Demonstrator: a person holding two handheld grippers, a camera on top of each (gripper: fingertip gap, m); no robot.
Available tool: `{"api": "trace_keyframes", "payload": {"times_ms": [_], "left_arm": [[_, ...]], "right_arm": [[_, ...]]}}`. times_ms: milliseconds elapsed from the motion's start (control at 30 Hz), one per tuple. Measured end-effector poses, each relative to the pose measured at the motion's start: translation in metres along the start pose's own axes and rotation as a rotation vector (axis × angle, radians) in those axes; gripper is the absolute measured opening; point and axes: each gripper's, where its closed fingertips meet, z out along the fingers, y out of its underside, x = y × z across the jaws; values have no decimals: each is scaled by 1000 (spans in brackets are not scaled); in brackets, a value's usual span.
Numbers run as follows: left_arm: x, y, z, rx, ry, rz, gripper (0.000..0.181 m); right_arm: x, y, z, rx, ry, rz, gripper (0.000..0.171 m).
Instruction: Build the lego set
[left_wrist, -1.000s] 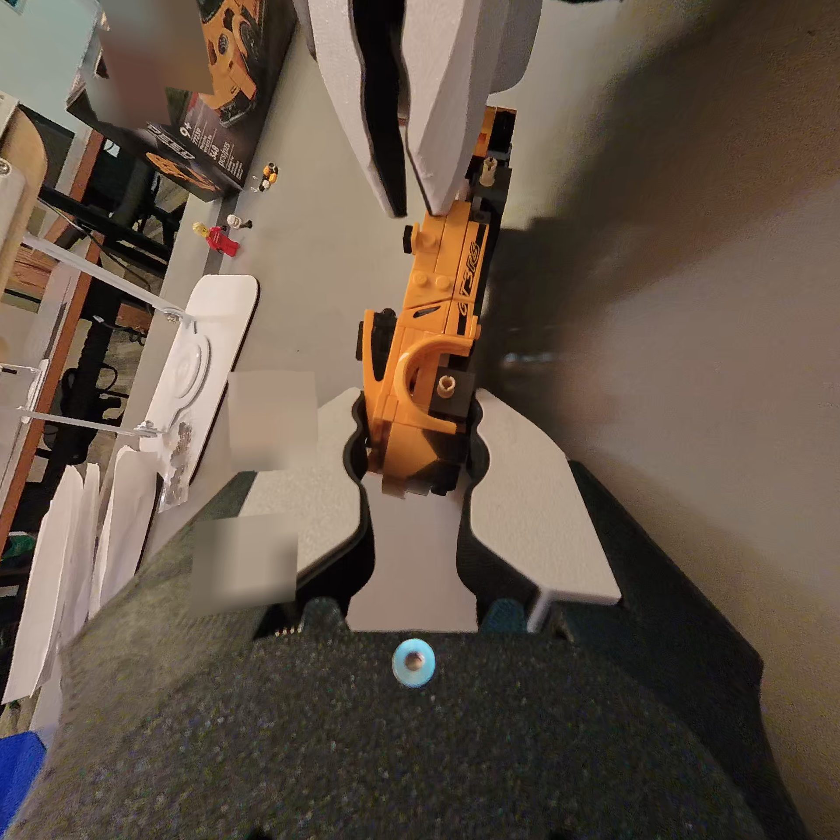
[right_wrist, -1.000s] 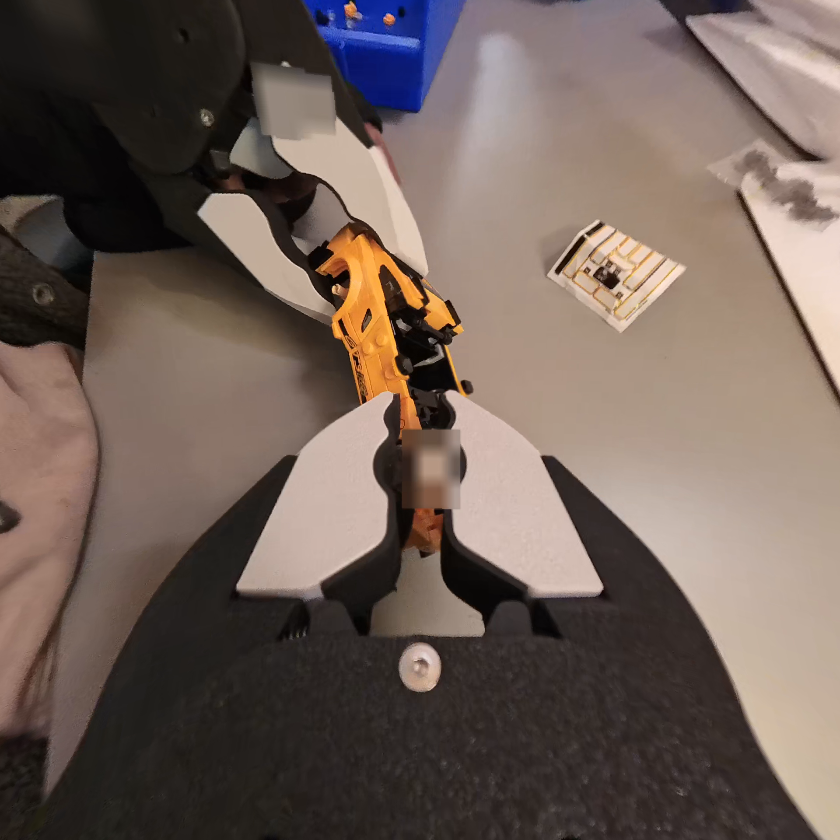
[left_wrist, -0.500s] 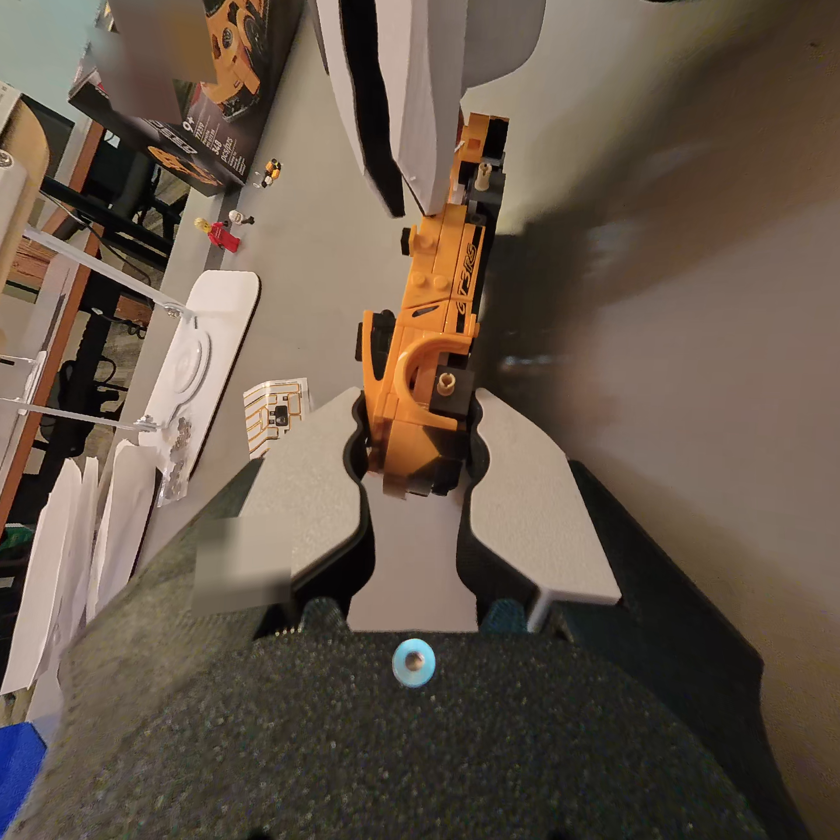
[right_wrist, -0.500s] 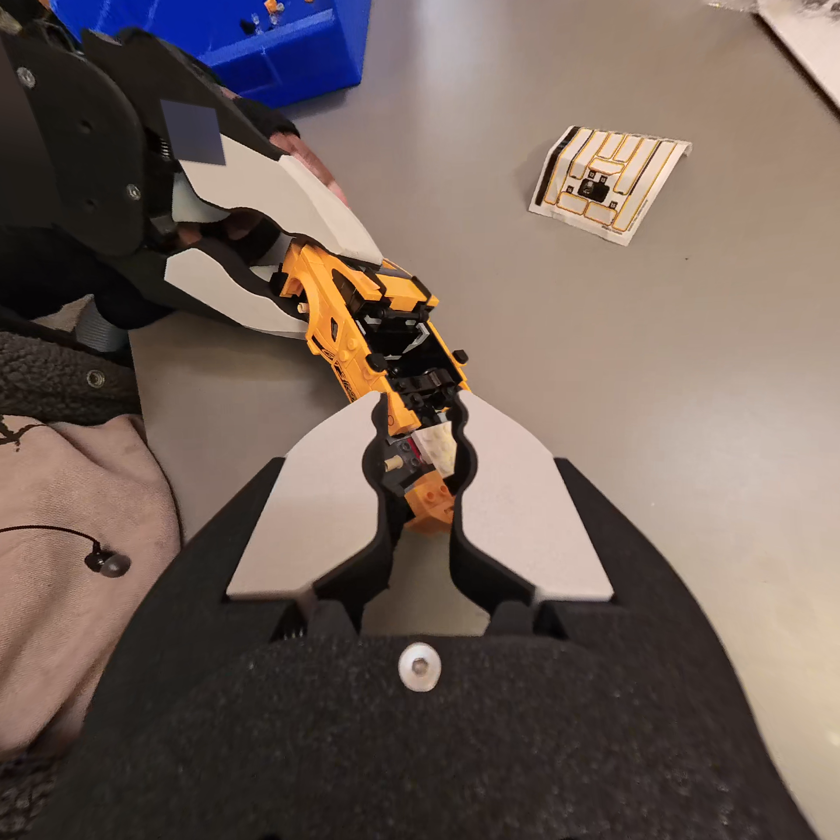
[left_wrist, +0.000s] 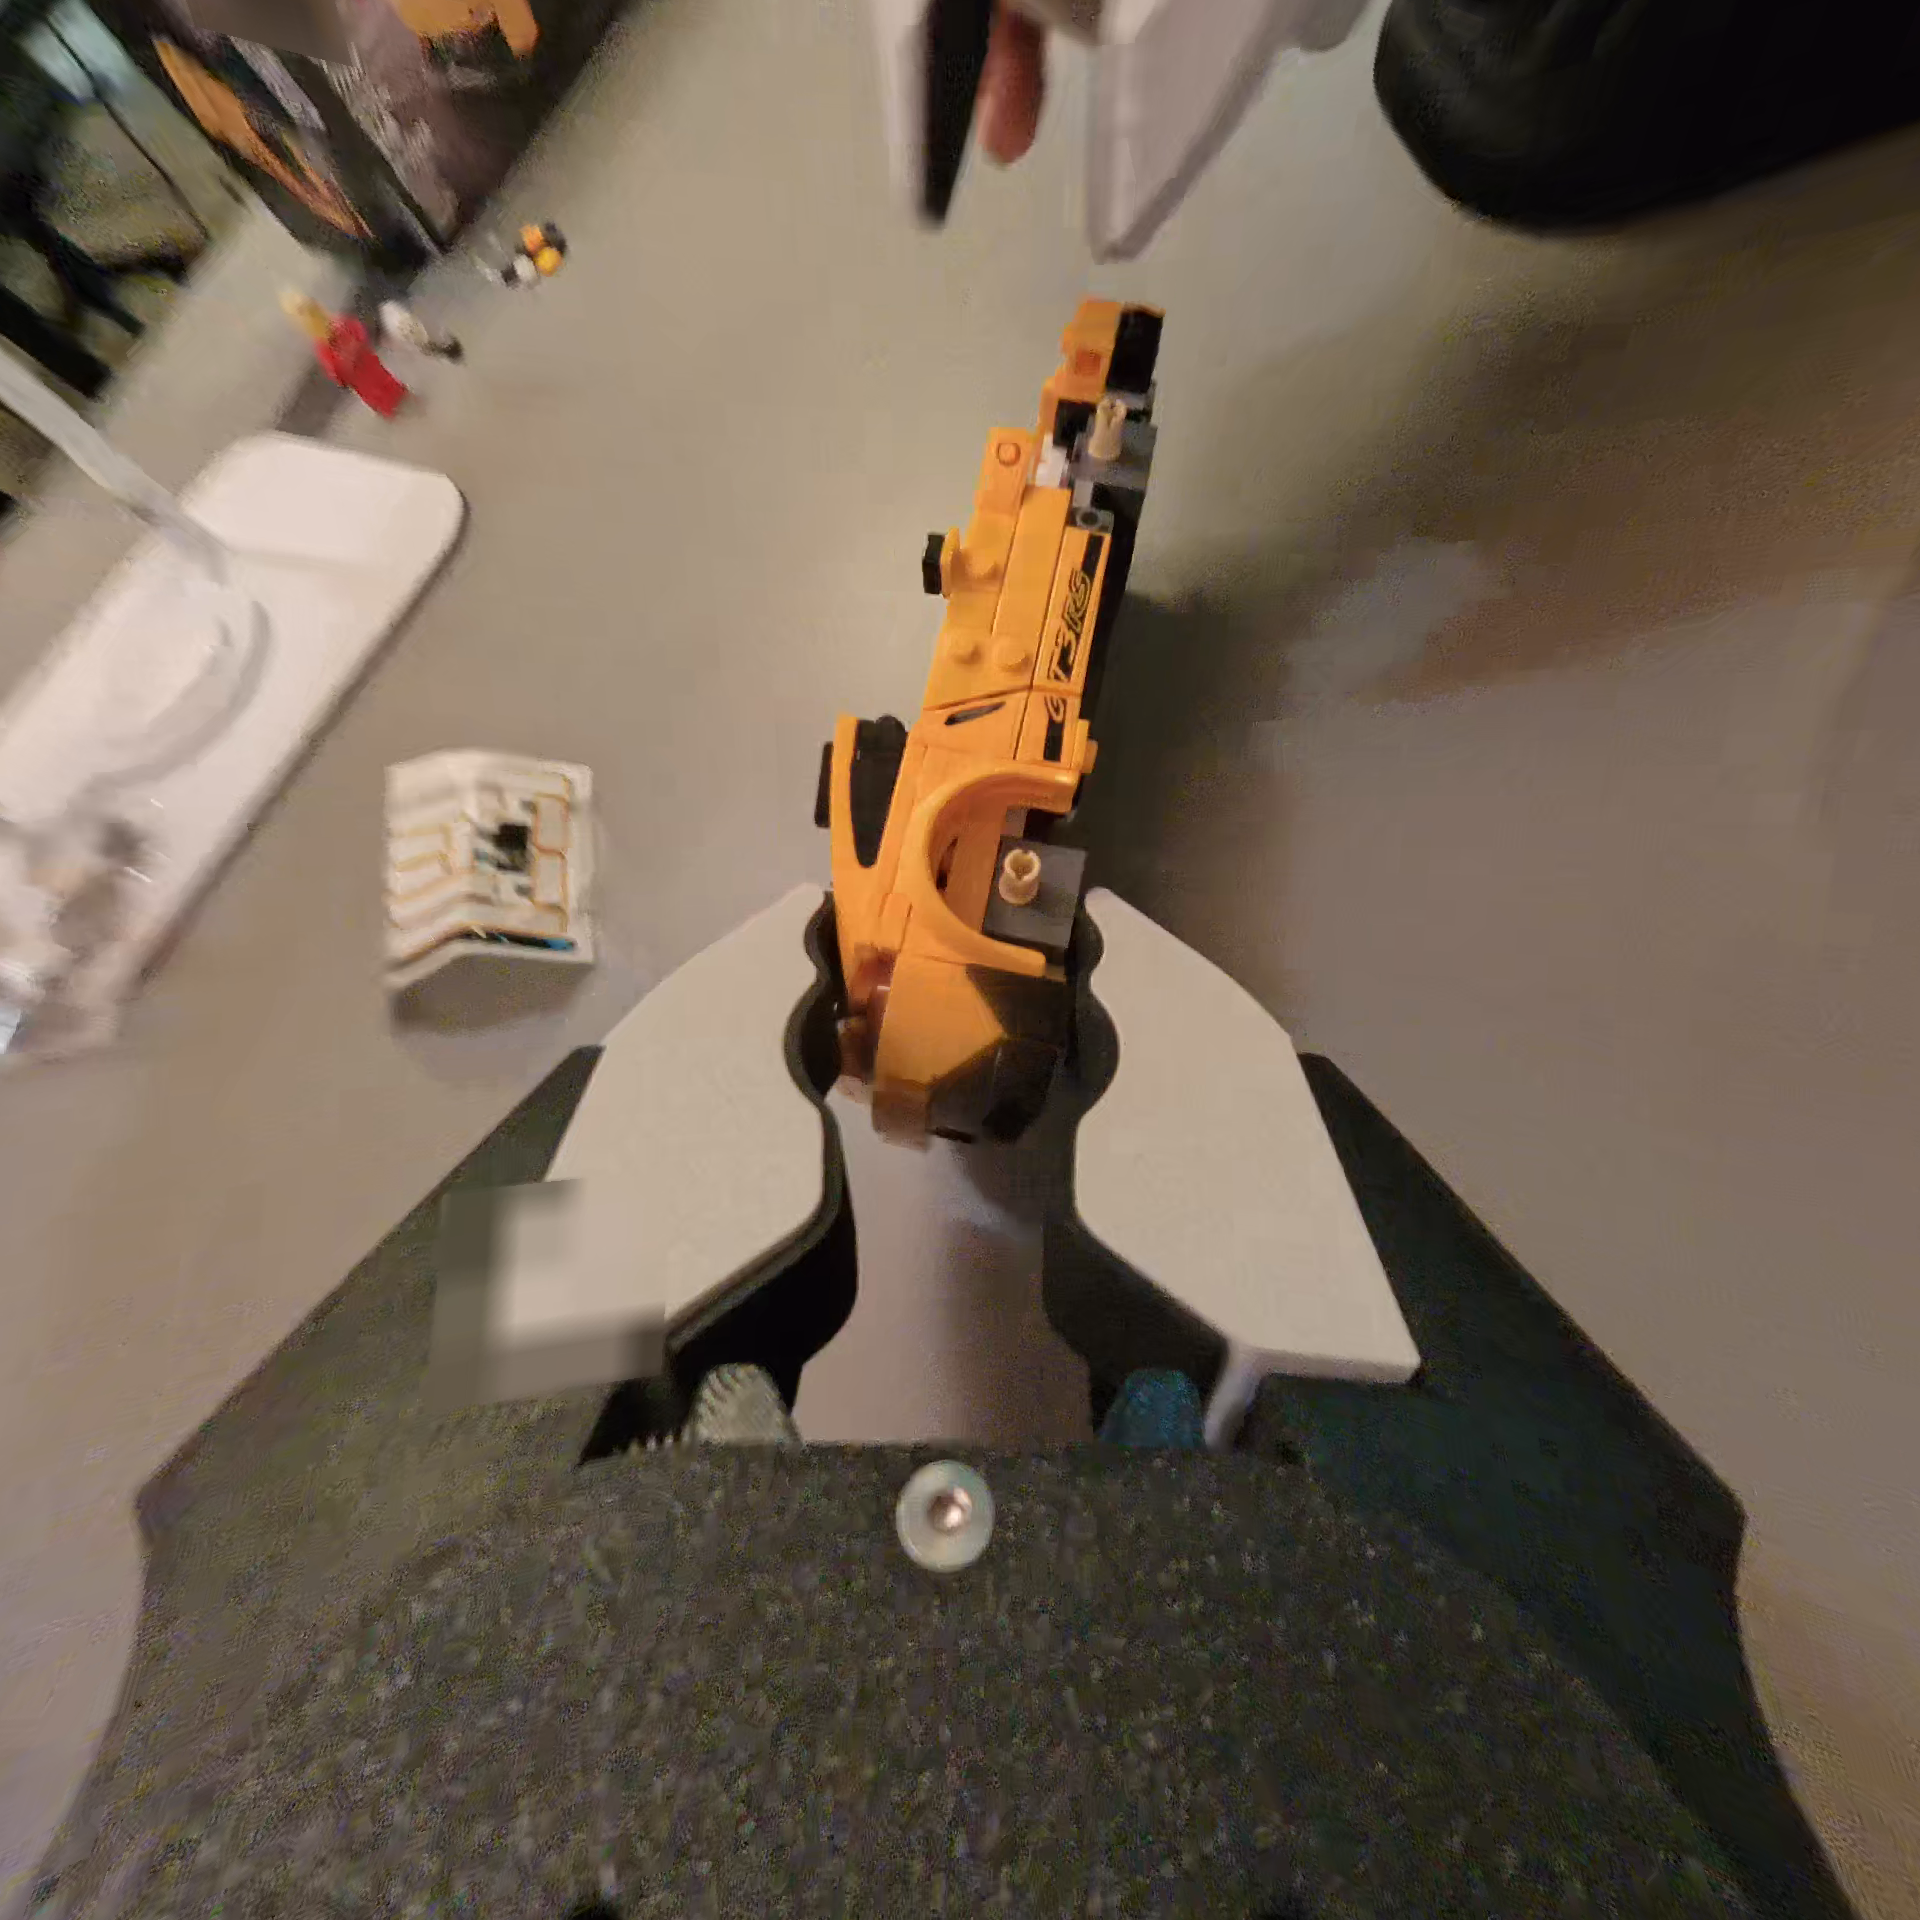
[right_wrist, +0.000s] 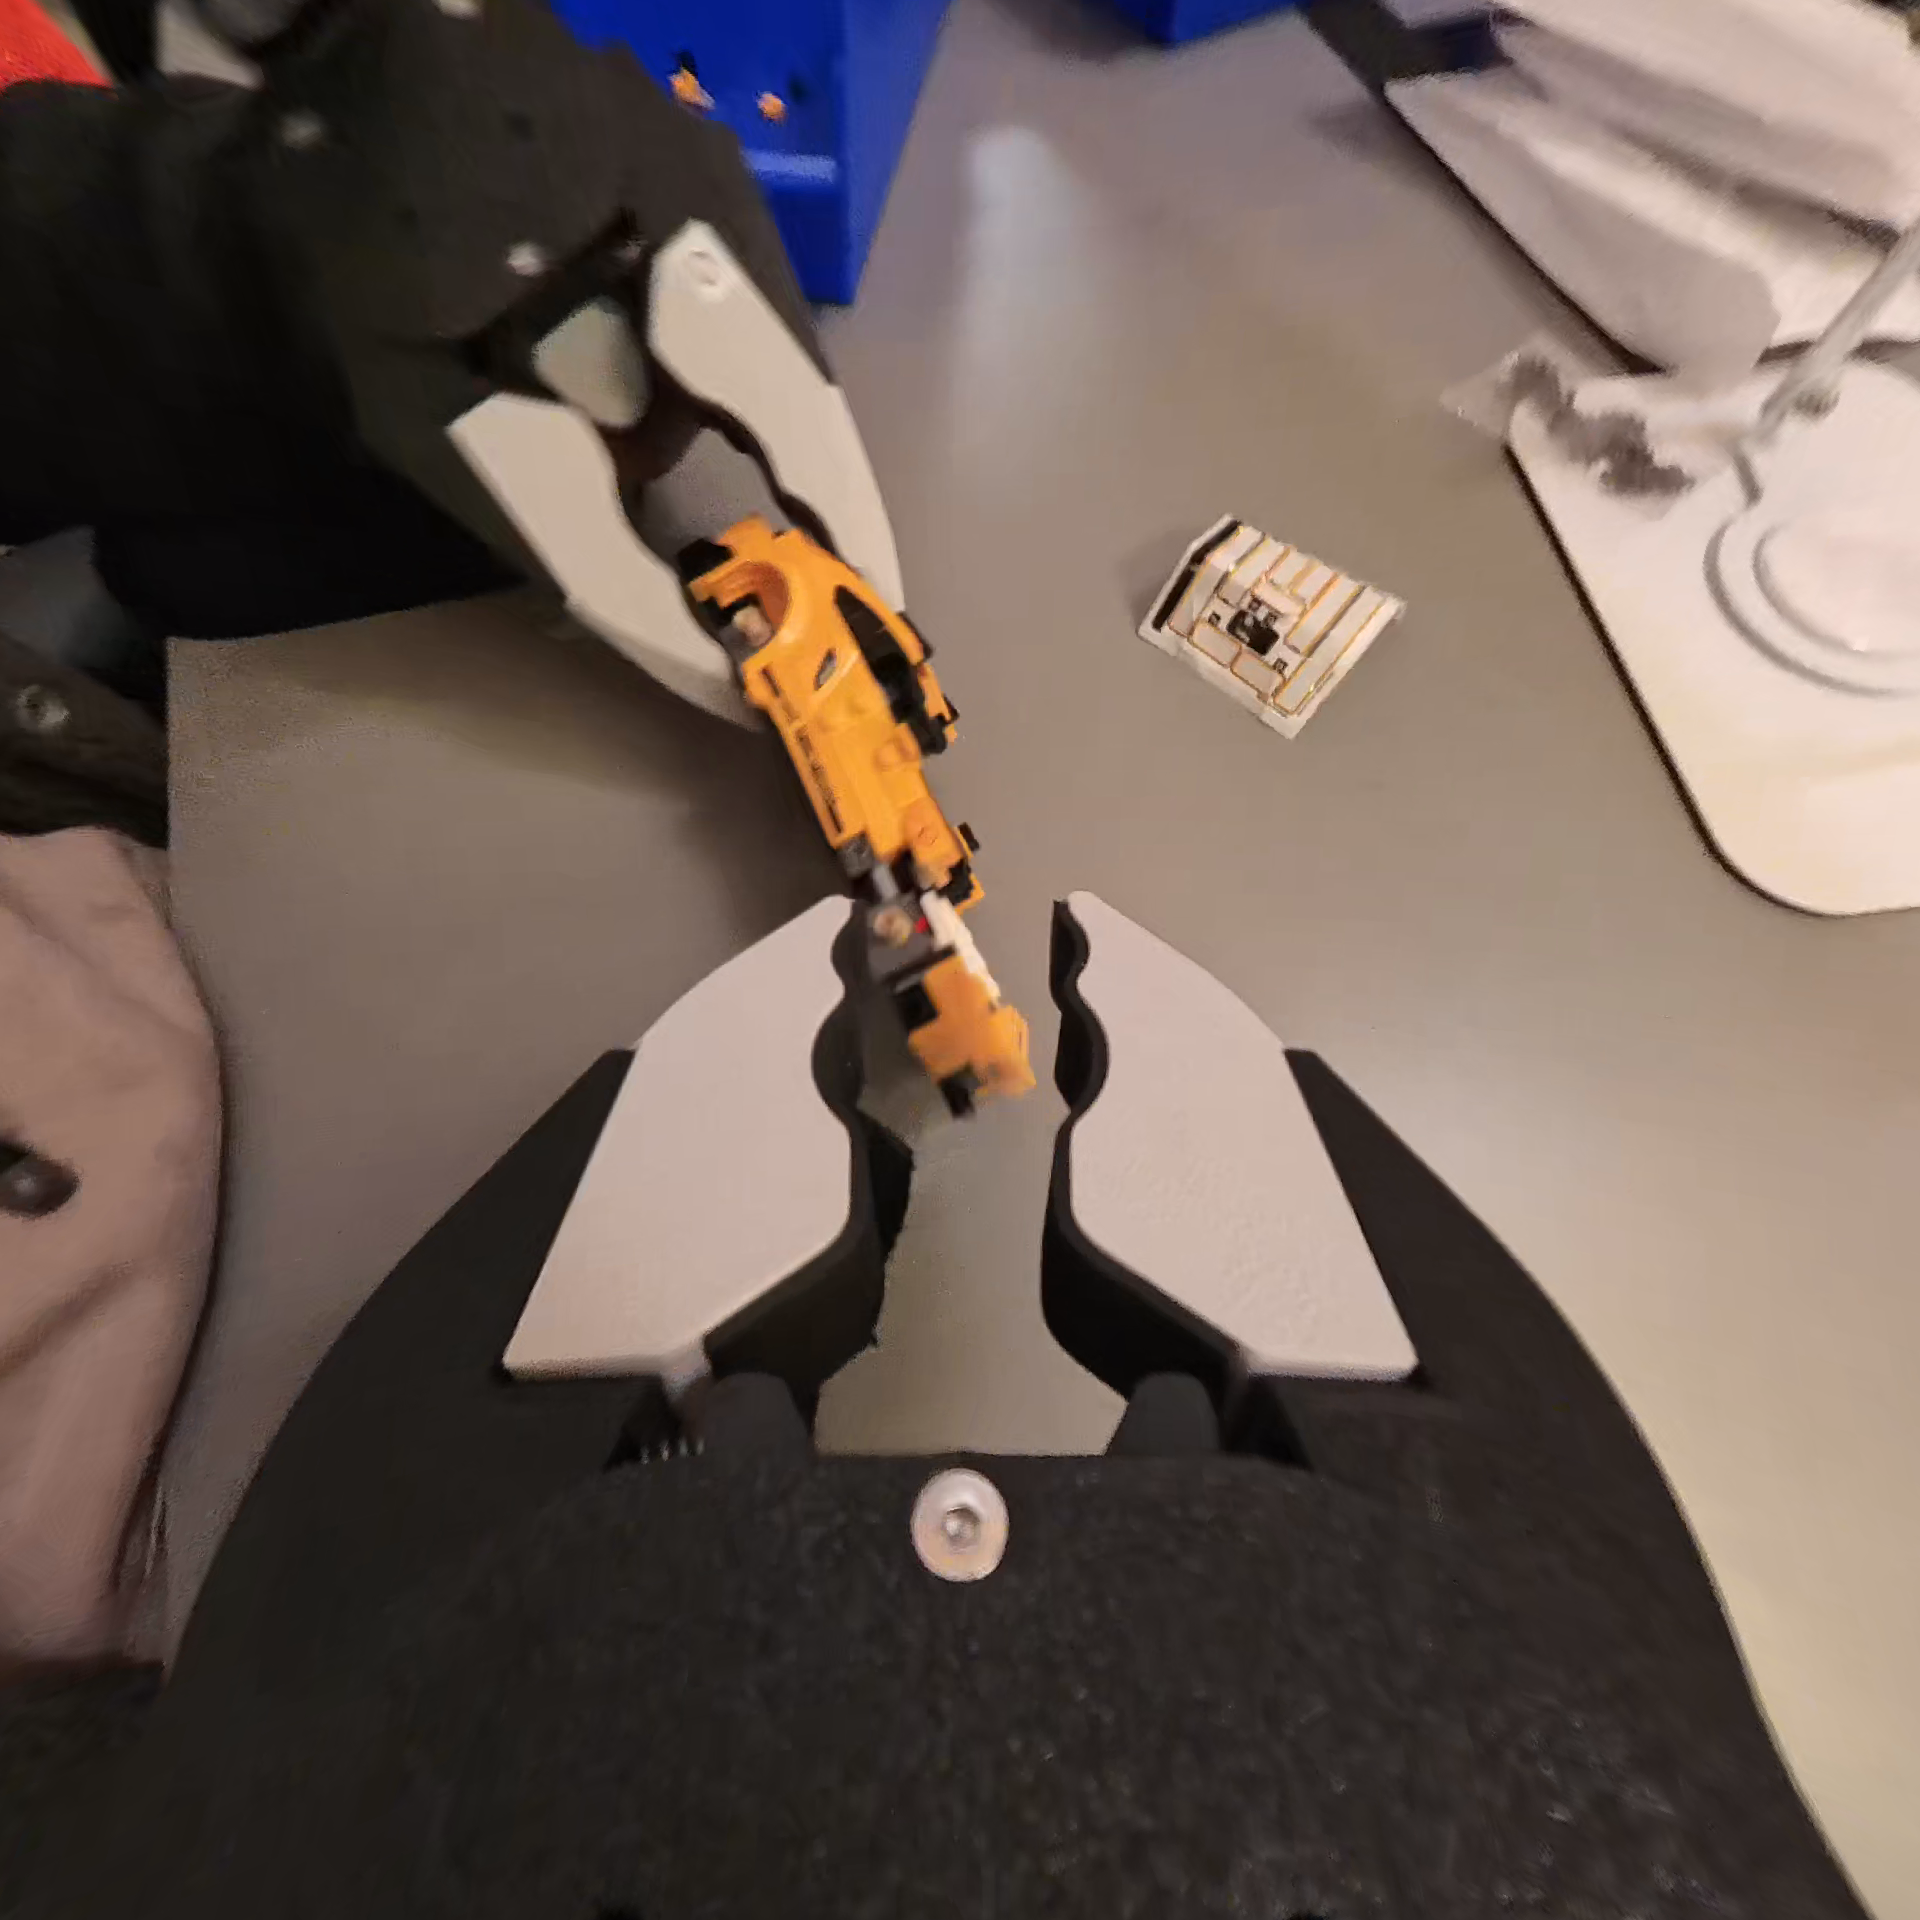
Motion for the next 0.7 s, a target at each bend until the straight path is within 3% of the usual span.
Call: {"api": "trace_keyframes", "payload": {"times_ms": [100,200,300,467,700], "left_arm": [[-6,6,-5,52,130,-228,40],[-8,6,-5,85,170,-283,40],[-5,3,-2,99,153,-223,40],[-4,1,1,101,131,-176,41],[-3,-6,-5,157,166,-200,48]], "right_arm": [[6,14,3,-13,28,-97,48],[9,28,23,-14,28,-122,56],[2,37,36,-31,-40,-101,47],[4,42,38,-48,6,-167,31],[4,43,36,-37,6,-178,31]]}}
